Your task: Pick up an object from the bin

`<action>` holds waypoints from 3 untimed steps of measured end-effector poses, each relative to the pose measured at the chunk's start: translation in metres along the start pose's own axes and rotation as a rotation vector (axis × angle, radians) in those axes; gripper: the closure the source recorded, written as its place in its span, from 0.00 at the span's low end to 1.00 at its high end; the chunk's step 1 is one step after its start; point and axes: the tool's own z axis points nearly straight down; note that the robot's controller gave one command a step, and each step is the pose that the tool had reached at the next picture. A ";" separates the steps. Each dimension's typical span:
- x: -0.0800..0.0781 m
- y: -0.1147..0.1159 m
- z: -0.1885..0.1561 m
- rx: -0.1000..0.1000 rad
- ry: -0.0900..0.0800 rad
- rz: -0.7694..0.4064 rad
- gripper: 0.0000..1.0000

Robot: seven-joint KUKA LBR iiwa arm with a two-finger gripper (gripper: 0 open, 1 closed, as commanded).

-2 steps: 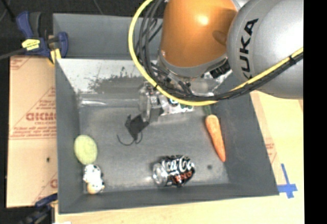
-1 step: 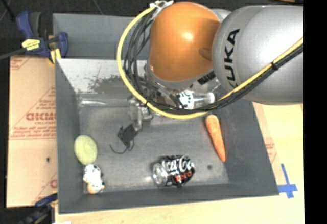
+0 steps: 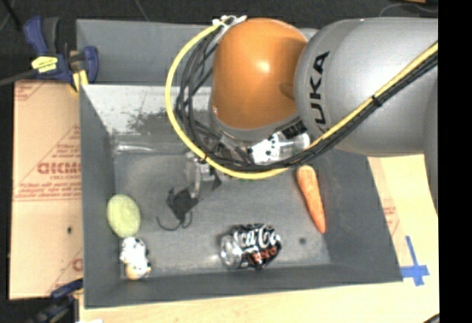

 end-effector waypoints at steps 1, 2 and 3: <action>0.011 0.003 -0.006 0.003 -0.009 -0.196 1.00; 0.023 0.002 0.036 0.002 -0.015 -0.385 1.00; 0.031 -0.007 0.085 0.003 -0.011 -0.467 1.00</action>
Offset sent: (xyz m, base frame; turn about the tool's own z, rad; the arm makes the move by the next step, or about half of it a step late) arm -0.0418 -0.0043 -0.1045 -0.4058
